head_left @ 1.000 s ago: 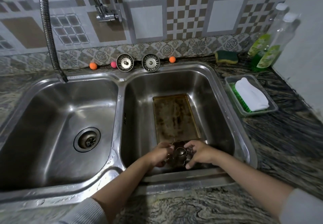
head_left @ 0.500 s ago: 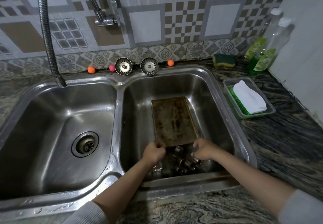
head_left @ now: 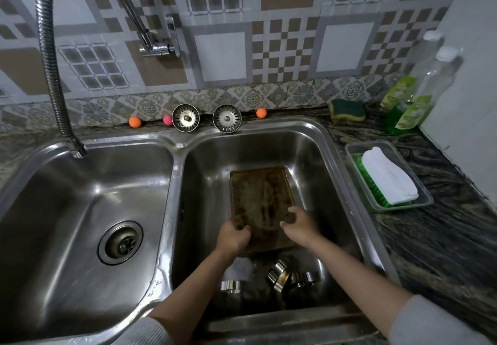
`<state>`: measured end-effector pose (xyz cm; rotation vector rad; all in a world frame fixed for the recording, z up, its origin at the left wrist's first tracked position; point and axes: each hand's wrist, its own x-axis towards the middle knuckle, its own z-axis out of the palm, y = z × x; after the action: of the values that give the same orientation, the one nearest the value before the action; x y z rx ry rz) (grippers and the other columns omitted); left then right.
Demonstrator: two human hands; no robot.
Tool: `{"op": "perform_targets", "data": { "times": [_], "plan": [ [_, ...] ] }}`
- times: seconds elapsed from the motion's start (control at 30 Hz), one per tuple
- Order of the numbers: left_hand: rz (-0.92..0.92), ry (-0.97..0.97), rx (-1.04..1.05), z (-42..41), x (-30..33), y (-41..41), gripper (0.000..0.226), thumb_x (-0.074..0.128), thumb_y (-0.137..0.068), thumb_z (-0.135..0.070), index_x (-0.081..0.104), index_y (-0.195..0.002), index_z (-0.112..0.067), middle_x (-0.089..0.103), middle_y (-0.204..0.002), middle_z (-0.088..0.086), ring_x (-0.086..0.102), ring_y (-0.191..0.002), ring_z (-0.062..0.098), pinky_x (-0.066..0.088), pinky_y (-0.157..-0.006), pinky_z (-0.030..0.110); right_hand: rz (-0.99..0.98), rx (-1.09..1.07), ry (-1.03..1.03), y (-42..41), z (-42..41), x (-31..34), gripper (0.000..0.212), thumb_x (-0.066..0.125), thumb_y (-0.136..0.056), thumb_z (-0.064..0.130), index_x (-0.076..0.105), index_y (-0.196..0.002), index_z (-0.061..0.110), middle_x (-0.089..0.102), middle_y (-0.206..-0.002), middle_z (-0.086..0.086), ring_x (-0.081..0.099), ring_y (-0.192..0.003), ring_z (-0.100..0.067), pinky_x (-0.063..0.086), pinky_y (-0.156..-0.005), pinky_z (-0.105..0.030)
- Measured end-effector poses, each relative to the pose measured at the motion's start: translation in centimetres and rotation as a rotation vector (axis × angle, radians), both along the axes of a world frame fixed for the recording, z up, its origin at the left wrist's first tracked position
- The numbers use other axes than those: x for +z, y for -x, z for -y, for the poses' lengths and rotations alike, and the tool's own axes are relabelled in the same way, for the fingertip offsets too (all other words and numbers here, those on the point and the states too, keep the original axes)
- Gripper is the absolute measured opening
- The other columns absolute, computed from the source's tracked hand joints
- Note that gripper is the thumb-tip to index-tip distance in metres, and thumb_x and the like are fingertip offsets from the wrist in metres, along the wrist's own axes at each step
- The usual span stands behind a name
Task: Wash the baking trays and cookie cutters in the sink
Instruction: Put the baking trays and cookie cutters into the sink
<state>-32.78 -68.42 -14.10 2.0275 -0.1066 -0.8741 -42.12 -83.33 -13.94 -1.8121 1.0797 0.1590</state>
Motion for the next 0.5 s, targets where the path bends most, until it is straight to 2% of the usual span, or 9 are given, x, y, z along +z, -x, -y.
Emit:
{"op": "perform_targets", "data": {
  "times": [0.07,0.13,0.2,0.3,0.37,0.5],
  "plan": [
    [0.067,-0.015,-0.026,0.0,-0.2,-0.3,0.026,0.052,-0.092,-0.006,0.053,-0.117,-0.013,0.055,-0.096,-0.006,0.054,-0.092,0.013,0.049,-0.074,0.025,0.013,-0.048,0.004,-0.2,-0.2,-0.3,0.047,0.064,-0.088,0.025,0.046,-0.131,0.027,0.04,-0.14,-0.006,0.039,-0.131,-0.028,0.041,-0.104,-0.04],
    [0.142,-0.027,-0.056,-0.4,-0.5,-0.7,0.036,0.053,-0.087,-0.004,0.055,-0.122,-0.011,0.055,-0.118,0.005,0.058,-0.1,0.017,0.055,-0.081,0.032,0.033,-0.078,0.009,-0.2,-0.2,-0.3,0.044,0.064,-0.087,0.025,0.048,-0.127,0.031,0.039,-0.139,-0.004,0.036,-0.131,-0.028,0.04,-0.105,-0.042],
    [0.155,-0.003,-0.05,-1.0,-0.6,-1.3,0.047,0.053,-0.083,0.0,0.053,-0.127,-0.015,0.049,-0.128,0.011,0.057,-0.108,0.023,0.057,-0.084,0.037,0.079,-0.105,0.0,0.0,-0.3,0.2,0.043,0.066,-0.086,0.024,0.05,-0.125,0.031,0.039,-0.137,-0.004,0.038,-0.13,-0.027,0.041,-0.103,-0.042],
    [0.098,0.144,0.019,-1.6,0.2,-2.0,0.041,0.059,-0.085,0.002,0.056,-0.116,-0.024,0.054,-0.125,0.01,0.059,-0.109,0.025,0.059,-0.076,0.034,0.156,-0.121,0.004,0.7,-0.3,1.4,0.042,0.067,-0.086,0.023,0.051,-0.124,0.03,0.038,-0.137,-0.004,0.04,-0.128,-0.026,0.043,-0.101,-0.038],
    [0.055,0.277,0.075,-2.0,1.1,-2.4,0.039,0.06,-0.086,0.004,0.058,-0.108,-0.028,0.06,-0.118,0.014,0.061,-0.107,0.025,0.058,-0.078,0.037,0.201,-0.109,0.008,1.3,-0.2,2.6,0.041,0.066,-0.086,0.024,0.05,-0.123,0.031,0.037,-0.138,-0.003,0.038,-0.13,-0.025,0.04,-0.099,-0.035],
    [-0.061,0.498,0.085,-2.5,3.8,-2.4,0.047,0.053,-0.087,0.012,0.053,-0.125,-0.015,0.06,-0.115,0.012,0.063,-0.1,0.021,0.057,-0.062,0.026,0.273,-0.08,-0.008,2.4,-0.1,5.1,0.043,0.066,-0.087,0.026,0.049,-0.125,0.032,0.038,-0.143,-0.002,0.035,-0.133,-0.021,0.035,-0.095,-0.03]
  ]
}}
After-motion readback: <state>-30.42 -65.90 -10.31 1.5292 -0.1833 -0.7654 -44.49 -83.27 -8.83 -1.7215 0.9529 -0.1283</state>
